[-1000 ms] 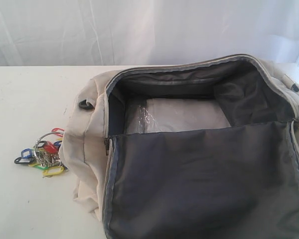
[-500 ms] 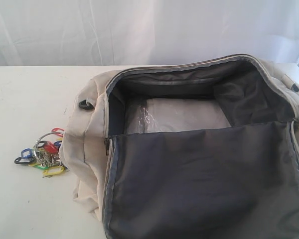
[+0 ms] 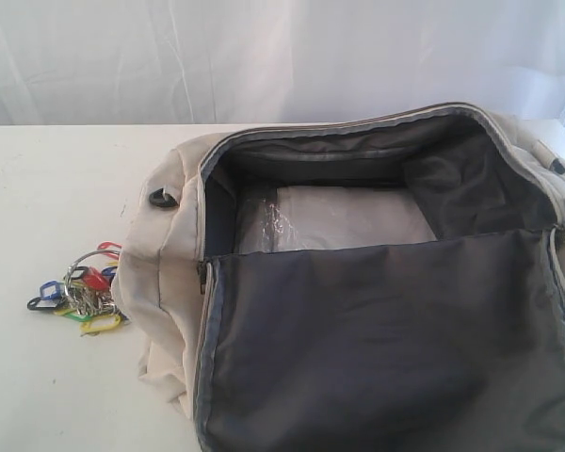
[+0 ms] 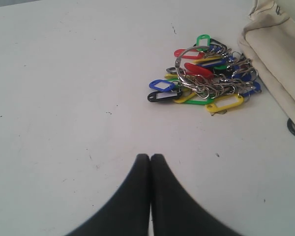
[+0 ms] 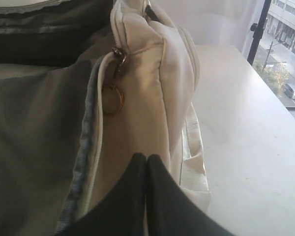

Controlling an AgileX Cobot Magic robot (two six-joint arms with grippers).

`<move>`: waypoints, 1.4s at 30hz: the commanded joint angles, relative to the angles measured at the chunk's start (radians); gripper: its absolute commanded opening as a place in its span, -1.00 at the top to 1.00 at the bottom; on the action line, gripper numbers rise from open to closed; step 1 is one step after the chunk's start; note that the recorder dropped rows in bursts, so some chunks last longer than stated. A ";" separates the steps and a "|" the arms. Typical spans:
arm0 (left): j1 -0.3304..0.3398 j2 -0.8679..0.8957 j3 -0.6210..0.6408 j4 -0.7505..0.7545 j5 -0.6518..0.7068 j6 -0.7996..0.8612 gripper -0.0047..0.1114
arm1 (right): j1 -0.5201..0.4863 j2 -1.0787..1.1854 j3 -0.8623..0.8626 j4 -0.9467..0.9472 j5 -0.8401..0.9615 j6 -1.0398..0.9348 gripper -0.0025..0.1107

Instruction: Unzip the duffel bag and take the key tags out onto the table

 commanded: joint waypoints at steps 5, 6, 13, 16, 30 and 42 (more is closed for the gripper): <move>-0.006 -0.004 0.001 -0.003 -0.001 0.000 0.92 | 0.002 -0.006 0.005 0.000 -0.001 -0.020 0.96; -0.006 -0.004 0.001 -0.003 -0.001 0.000 0.92 | 0.002 -0.006 0.005 0.000 -0.001 -0.020 0.96; -0.006 -0.004 0.001 -0.003 -0.001 0.000 0.92 | 0.002 -0.006 0.005 0.000 -0.001 -0.020 0.96; -0.001 -0.004 0.001 -0.003 -0.001 0.000 0.92 | 0.002 -0.006 0.005 0.000 -0.001 -0.020 0.96; 0.082 -0.004 0.001 -0.003 -0.001 0.000 0.92 | 0.002 -0.006 0.005 0.000 -0.001 -0.020 0.96; 0.058 -0.004 0.001 -0.003 -0.001 0.000 0.92 | 0.002 -0.006 0.005 0.000 -0.001 -0.020 0.96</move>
